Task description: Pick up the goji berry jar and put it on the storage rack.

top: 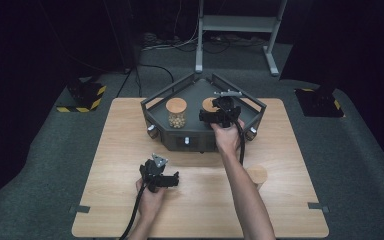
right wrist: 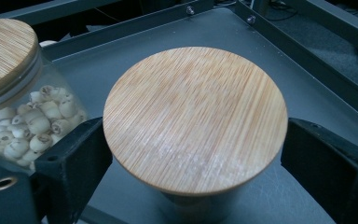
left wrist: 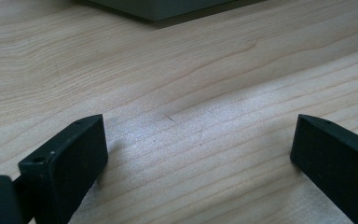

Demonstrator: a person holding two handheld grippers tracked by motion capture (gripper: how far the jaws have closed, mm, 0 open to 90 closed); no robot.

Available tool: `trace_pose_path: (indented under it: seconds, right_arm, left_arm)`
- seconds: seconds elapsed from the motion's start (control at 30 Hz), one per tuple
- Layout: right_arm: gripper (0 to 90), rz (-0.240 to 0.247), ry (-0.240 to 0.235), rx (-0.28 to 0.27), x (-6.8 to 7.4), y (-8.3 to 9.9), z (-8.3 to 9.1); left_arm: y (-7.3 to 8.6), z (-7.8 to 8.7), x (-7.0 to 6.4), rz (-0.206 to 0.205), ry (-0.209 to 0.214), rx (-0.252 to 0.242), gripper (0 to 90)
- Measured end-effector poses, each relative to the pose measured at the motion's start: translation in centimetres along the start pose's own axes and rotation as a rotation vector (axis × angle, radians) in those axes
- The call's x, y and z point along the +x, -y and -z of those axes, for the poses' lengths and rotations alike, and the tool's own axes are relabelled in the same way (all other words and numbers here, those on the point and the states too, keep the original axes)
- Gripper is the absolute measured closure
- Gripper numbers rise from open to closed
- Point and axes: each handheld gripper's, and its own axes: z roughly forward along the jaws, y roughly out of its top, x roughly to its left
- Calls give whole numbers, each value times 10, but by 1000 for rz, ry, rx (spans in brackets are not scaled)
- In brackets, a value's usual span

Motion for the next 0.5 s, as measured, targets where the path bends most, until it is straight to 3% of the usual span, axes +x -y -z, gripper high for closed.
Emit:
trace_pose_path:
  seconds: [0.5]
  right_arm:
    - [55,-14,0,1,3,2,22]
  left_arm:
    - [0,0,0,-2,-1,-1,40]
